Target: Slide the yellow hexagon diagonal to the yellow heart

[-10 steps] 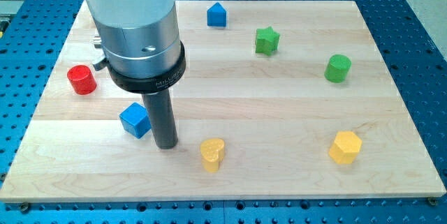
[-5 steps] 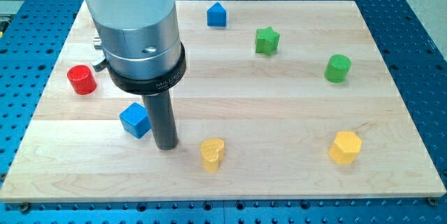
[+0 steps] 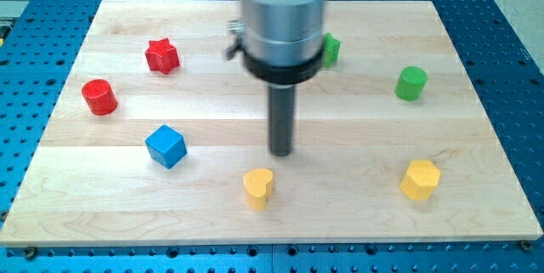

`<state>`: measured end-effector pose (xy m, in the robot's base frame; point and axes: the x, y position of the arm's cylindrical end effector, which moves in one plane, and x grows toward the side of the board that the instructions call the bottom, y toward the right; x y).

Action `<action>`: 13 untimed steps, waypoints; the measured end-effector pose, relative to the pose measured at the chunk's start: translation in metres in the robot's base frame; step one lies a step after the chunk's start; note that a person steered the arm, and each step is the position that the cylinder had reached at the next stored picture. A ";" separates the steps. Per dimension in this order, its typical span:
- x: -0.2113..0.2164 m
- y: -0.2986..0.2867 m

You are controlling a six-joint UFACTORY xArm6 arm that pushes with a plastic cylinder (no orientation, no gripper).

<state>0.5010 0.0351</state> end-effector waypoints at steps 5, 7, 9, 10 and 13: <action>0.102 0.143; 0.063 0.119; 0.054 0.167; 0.047 0.129; 0.031 0.133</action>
<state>0.5315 0.1685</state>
